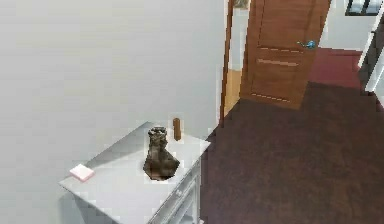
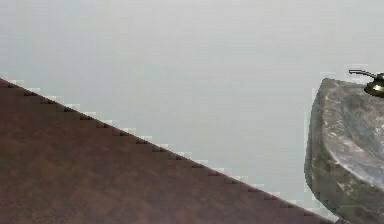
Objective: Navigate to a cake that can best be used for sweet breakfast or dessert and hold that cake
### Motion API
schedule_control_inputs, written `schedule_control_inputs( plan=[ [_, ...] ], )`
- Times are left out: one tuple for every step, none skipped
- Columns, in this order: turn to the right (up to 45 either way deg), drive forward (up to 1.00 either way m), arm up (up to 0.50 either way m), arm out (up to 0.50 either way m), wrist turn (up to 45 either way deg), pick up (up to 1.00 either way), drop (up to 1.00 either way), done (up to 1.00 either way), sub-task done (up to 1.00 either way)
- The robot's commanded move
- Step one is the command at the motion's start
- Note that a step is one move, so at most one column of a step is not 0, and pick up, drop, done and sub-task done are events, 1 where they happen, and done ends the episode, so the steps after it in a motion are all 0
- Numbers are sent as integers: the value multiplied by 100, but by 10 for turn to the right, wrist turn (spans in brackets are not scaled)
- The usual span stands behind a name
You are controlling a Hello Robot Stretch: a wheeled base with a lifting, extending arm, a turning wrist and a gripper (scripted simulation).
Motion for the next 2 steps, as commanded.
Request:
schedule_control_inputs(
  plan=[
    [420,0,0,0,0,0,0,0,0],
    [0,100,0,0,0,0,0,0,0]
  ],
)
